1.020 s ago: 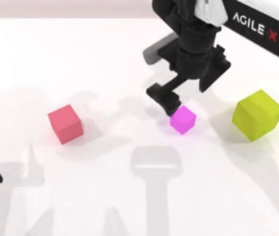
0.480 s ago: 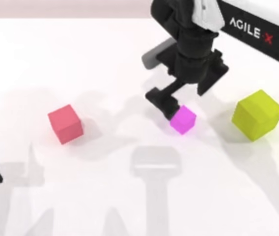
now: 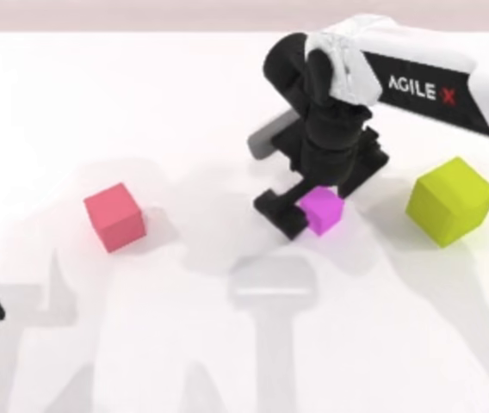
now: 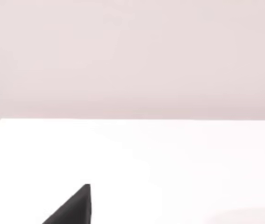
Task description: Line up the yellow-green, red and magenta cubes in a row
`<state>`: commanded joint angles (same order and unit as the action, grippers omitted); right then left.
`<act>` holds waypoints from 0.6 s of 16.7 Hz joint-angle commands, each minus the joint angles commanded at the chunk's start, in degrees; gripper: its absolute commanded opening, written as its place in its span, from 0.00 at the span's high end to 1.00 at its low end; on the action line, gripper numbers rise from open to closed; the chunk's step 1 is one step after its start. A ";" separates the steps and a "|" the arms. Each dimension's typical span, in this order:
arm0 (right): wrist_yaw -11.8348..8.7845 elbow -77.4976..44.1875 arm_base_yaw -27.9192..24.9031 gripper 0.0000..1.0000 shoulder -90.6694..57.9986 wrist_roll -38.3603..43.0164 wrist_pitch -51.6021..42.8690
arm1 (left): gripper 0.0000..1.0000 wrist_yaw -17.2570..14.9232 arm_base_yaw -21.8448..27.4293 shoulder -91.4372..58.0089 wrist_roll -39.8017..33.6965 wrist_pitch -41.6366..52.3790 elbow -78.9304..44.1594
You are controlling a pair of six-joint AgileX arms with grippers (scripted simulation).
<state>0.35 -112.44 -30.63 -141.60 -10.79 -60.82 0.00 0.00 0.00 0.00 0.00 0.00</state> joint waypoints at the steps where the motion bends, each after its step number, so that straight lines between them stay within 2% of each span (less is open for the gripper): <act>1: 0.00 0.04 0.00 0.00 -0.02 0.00 0.05 | 0.00 0.00 0.00 0.00 0.00 0.00 0.00; 3: 0.00 0.04 0.00 0.00 -0.02 0.00 0.05 | 0.00 0.00 0.00 0.00 0.00 0.00 0.00; 10: 0.00 0.04 0.00 0.53 -0.02 0.00 0.05 | 0.00 0.00 0.00 0.00 0.00 0.00 0.00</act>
<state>0.35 -112.39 -30.63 -141.62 -10.79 -60.77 0.00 0.00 0.00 0.00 0.00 0.00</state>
